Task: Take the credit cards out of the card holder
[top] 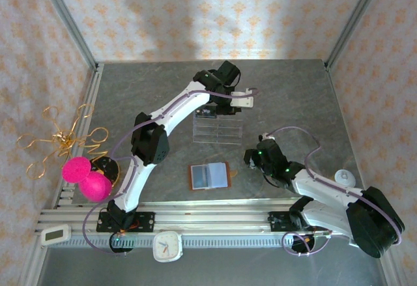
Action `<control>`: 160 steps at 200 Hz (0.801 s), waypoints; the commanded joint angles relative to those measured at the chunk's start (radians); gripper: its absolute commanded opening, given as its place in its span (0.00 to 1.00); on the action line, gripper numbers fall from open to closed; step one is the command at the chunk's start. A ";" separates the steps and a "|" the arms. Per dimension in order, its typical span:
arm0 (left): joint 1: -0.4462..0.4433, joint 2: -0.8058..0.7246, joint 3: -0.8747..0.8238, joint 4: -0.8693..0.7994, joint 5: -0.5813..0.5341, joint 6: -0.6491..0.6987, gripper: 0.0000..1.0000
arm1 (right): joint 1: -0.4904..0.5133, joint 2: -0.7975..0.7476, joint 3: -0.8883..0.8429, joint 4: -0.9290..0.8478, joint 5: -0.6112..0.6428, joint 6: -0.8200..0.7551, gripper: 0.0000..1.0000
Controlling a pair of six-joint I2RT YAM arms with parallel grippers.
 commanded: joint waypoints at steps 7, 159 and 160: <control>0.004 0.007 -0.017 0.011 -0.009 0.023 0.00 | -0.009 0.005 0.015 0.019 0.000 -0.011 0.26; -0.021 -0.051 -0.082 0.179 -0.094 -0.083 0.47 | -0.016 -0.010 -0.004 0.028 -0.017 -0.014 0.27; -0.021 -0.051 -0.083 0.182 -0.097 -0.084 0.47 | -0.016 -0.011 -0.004 0.028 -0.016 -0.014 0.27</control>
